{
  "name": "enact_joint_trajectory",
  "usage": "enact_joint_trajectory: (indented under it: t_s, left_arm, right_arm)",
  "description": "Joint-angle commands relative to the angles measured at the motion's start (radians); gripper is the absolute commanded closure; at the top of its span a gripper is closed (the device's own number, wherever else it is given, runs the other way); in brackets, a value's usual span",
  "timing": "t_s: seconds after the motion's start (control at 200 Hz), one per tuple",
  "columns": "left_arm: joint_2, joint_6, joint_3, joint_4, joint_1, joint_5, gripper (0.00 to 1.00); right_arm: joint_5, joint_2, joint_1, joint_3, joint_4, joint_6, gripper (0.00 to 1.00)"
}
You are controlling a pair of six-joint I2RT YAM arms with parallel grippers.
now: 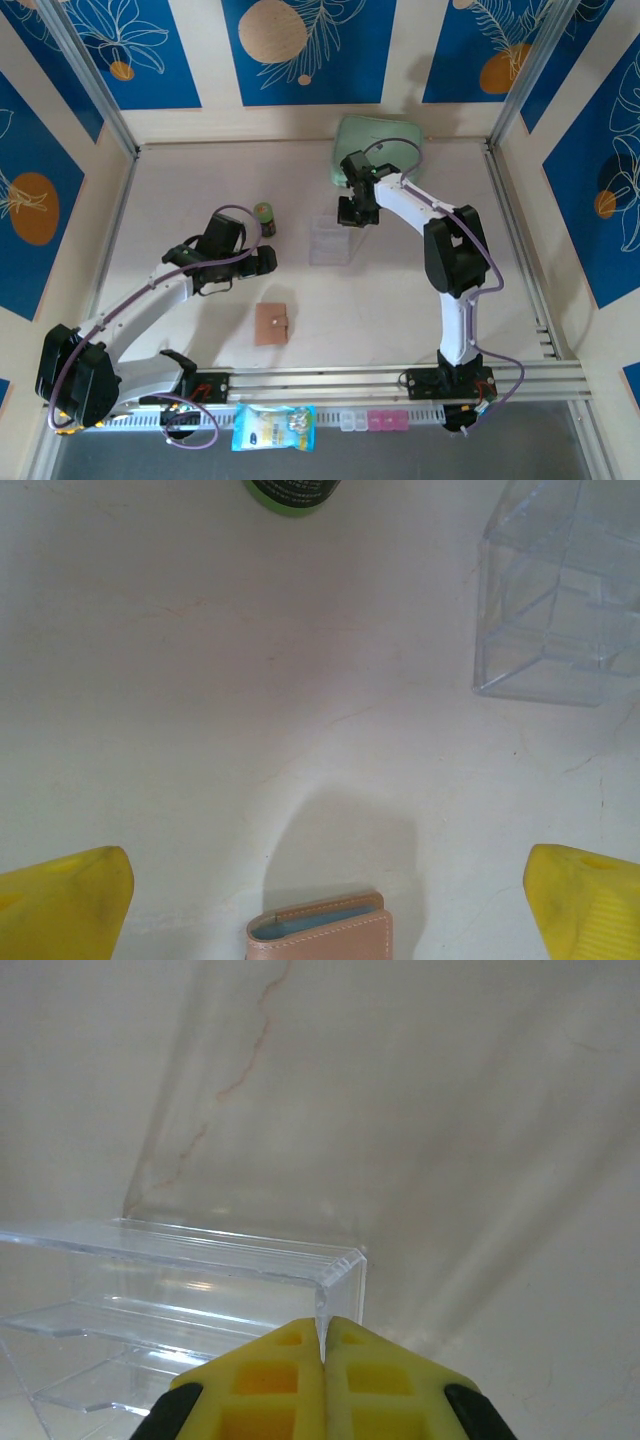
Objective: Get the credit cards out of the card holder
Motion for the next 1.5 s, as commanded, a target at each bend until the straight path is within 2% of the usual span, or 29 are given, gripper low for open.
enact_joint_trajectory:
  t_s: [0.0,0.44,0.94,1.27,1.495]
  left_arm:
    - [-0.016,-0.001,-0.001,-0.027,-0.009,-0.008,0.0]
    - [-0.001,0.014,0.002,-0.034,-0.008,0.005,0.0]
    - [0.01,0.024,0.009,-0.045,-0.009,0.022,0.0]
    - [0.031,0.034,0.027,-0.067,-0.015,0.042,0.02]
    - [0.042,0.033,0.03,-0.122,-0.065,0.01,0.03]
  right_arm:
    - [-0.017,0.029,-0.003,0.055,-0.025,-0.019,0.98]
    - [-0.001,0.079,-0.004,0.117,-0.052,-0.018,0.96]
    - [0.007,0.071,-0.005,0.138,-0.075,-0.018,0.88]
    - [0.012,0.022,0.0,0.164,-0.107,-0.022,0.83]
    - [0.01,-0.056,0.022,0.129,-0.11,-0.009,0.8]
